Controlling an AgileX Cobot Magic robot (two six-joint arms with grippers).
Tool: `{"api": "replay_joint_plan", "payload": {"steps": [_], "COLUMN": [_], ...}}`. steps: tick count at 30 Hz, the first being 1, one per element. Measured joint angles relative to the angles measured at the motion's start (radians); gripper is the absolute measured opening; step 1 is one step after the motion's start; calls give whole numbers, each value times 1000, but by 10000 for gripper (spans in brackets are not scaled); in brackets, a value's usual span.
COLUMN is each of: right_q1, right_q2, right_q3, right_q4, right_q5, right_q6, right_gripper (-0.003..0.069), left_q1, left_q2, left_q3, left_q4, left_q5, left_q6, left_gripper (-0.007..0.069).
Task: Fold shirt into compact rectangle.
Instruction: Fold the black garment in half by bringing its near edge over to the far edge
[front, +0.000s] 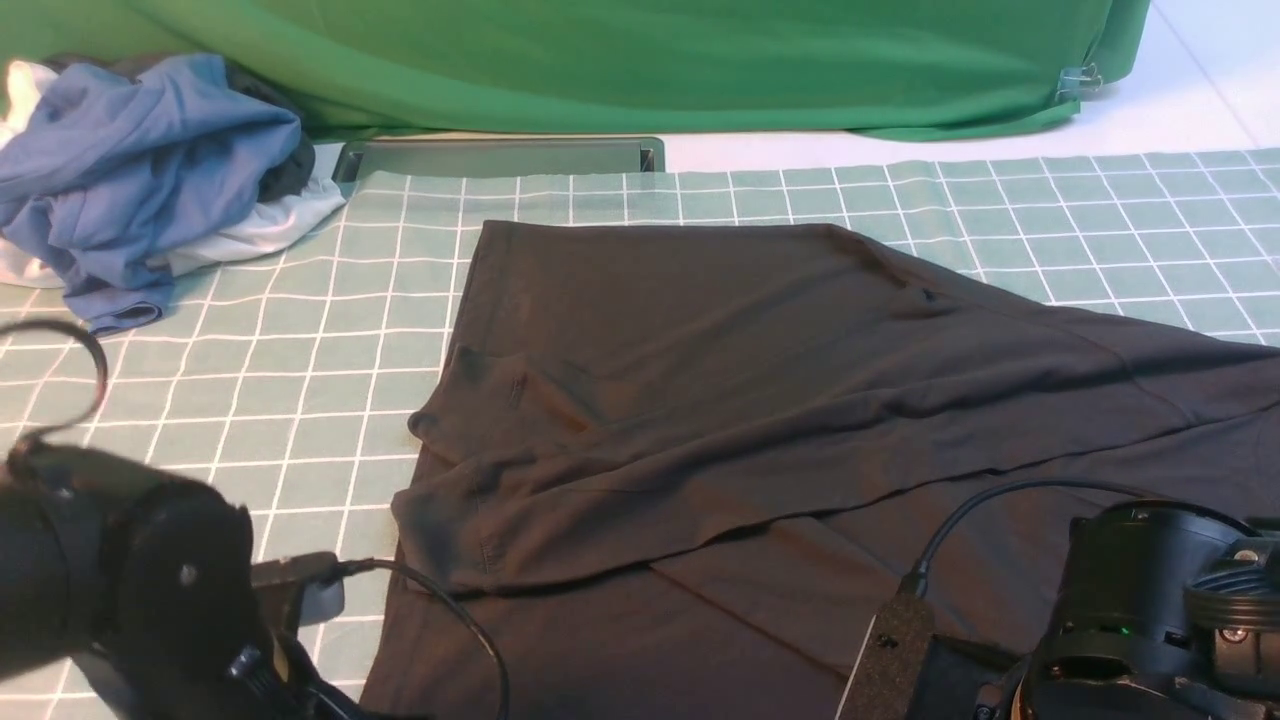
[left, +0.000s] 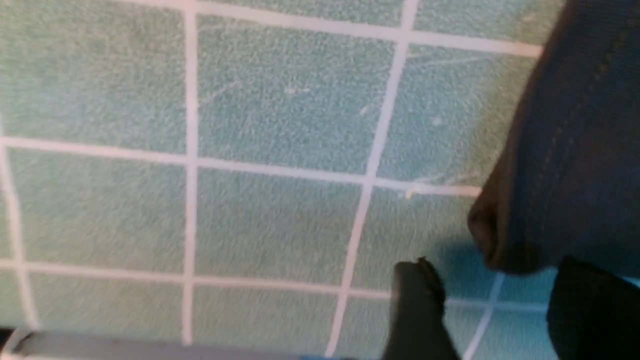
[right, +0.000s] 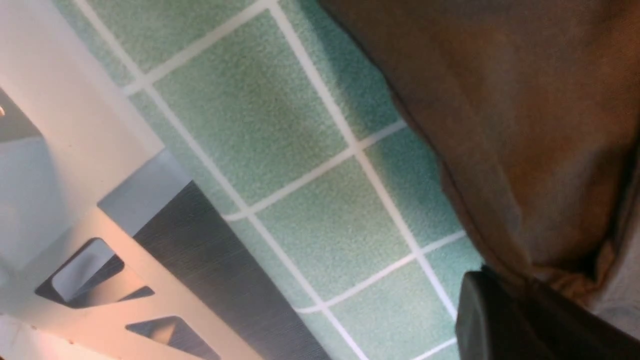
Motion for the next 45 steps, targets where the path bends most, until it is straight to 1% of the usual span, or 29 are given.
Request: {"api": "replay_joint_plan", "payload": {"steps": [3,5,8,12,15,16,17,18,20,21,23,27,30,31,33,39,43,45], "right_q1": [0,0,0,0,0,0,0,0,0,0,0,-3,-25,-50,-74,-236,-333,-384], "right_q2": [0,0,0,0,0,0,0,0,0,0,0,0,0,0,0,0,1,5], "right_q3": [0,0,0,0,0,0,0,0,0,0,0,-7,-24,-44,-62,-159,-208,-229], "right_q4": [0,0,0,0,0,0,0,0,0,0,0,-1,-1,-1,-1,-6,-8,-8], "right_q5": [0,-1,-3,-7,-11,-11,-12,-12,-11,-9,-3,13,20,21,19,-55,-161,-225], "right_q6": [0,0,0,0,0,1,1,1,1,0,0,0,0,0,0,-10,-32,-45], "right_gripper": [38,38,38,38,38,38,38,38,38,38,38,38,38,38,38,38,38,38], "left_q1": [0,0,0,0,0,0,0,0,0,0,0,0,2,11,24,161,259,309], "left_q2": [16,24,43,59,63,64,65,65,59,56,38,-28,-49,-51,-48,9,75,125], "left_q3": [11,12,12,12,12,12,12,12,12,12,8,-57,-119,-171,-197,-317,-398,-452], "left_q4": [-49,-78,-101,-94,-78,-79,-82,-82,-84,-86,-85,-63,-58,-58,-58,-63,-96,-113], "left_q5": [-71,-86,-99,-105,-98,-104,-108,-108,-108,-109,-99,-22,9,23,24,11,-19,-25], "left_q6": [4,16,34,36,36,42,50,61,70,72,62,26,21,19,18,69,191,231], "left_gripper": [430,437,431,384,260,195,160,104,43,34,30,30,30,30,30,31,31,31]}}
